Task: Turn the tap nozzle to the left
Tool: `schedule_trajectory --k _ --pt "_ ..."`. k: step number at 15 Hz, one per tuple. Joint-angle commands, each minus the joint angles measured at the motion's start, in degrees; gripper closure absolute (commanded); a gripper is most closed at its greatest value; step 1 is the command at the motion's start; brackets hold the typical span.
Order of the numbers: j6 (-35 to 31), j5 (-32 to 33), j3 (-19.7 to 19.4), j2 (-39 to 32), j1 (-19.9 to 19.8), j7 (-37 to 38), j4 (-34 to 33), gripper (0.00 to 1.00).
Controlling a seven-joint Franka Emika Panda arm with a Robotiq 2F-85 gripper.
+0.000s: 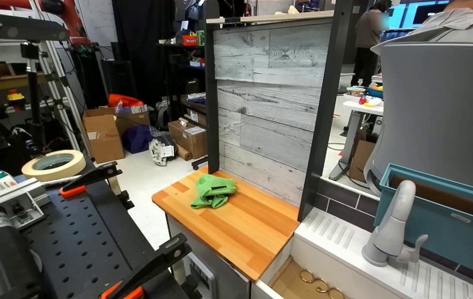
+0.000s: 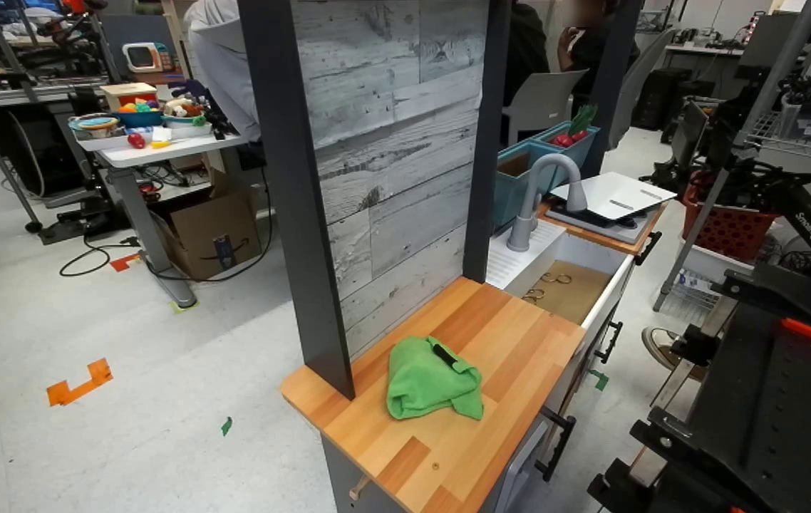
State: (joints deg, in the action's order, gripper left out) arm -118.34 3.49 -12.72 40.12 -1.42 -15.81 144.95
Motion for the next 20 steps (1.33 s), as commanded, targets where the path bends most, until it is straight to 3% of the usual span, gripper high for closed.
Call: schedule_trajectory --k 1,5,8,14,20 --pt "-8.1 2.4 0.2 -12.5 -0.1 -3.6 -5.5 0.0" --pt "-15.0 1.2 -0.2 -27.2 -0.6 -4.5 -13.7 0.0" --pt "-16.4 -1.1 -0.4 -38.3 -1.1 -6.3 -20.9 0.0" --pt "-12.7 -7.4 2.1 -55.7 -6.7 -12.0 -33.6 0.0" --pt "-9.5 -7.9 5.0 -68.6 -13.1 -12.3 -44.6 0.0"
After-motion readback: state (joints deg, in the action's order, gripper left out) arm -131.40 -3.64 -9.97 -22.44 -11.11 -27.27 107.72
